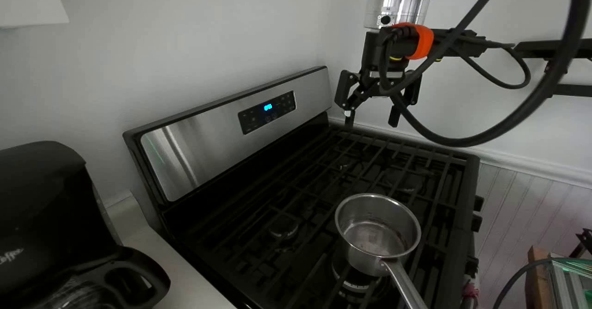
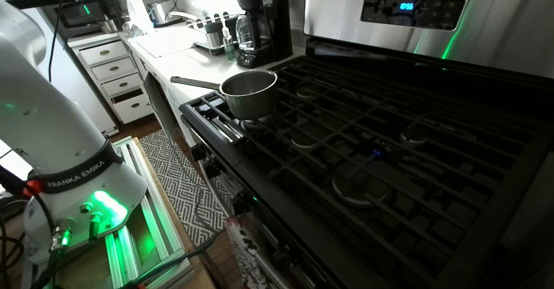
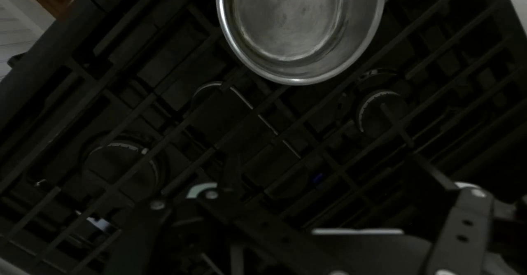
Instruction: Pick up the pot on the stove and put it on the front left plate of the stove
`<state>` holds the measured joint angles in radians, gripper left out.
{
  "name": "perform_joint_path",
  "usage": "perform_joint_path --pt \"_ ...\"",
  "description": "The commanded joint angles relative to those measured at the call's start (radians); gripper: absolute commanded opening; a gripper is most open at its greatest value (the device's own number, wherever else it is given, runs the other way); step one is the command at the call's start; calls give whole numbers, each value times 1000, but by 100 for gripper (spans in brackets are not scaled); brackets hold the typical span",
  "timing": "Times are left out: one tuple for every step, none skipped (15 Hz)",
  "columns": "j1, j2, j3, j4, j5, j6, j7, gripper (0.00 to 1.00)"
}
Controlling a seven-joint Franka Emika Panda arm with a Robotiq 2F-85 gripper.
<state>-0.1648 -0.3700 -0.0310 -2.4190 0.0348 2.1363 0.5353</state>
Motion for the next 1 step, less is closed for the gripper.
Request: perform_joint_path --pt "-6 0 6 2 2 -2 -2 100"
